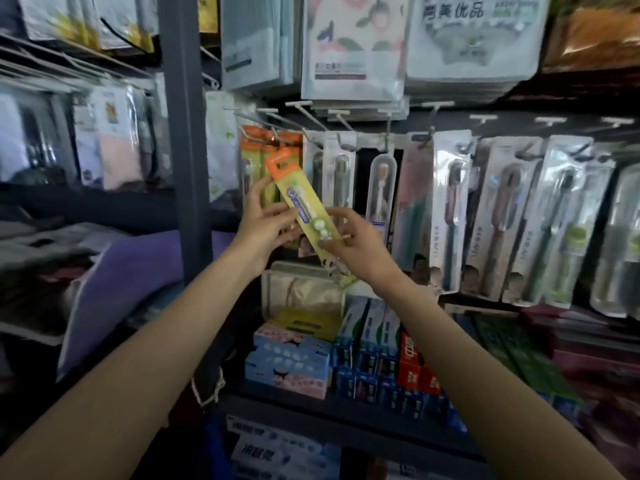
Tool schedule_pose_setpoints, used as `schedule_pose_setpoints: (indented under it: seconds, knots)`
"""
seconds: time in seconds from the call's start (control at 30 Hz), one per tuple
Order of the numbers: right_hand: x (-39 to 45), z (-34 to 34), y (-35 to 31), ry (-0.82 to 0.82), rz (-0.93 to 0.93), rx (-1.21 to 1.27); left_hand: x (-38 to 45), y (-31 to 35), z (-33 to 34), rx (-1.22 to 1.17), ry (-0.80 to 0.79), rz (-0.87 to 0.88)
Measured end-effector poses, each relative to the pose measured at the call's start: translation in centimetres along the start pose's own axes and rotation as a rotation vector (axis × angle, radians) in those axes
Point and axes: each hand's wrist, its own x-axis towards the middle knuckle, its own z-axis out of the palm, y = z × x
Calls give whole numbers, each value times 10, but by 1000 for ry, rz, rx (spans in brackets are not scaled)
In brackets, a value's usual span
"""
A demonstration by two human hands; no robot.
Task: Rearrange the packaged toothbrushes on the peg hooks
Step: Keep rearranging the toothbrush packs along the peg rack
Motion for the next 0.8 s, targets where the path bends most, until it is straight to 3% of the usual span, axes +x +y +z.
schedule_pose_setpoints:
  seconds: [0.23, 0.8]
  knots:
    - [39, 4, -4, -11, 92, 99, 38, 13, -3, 129, 130, 5]
    - [23, -47, 19, 47, 184, 193, 67, -4, 11, 299, 166, 111]
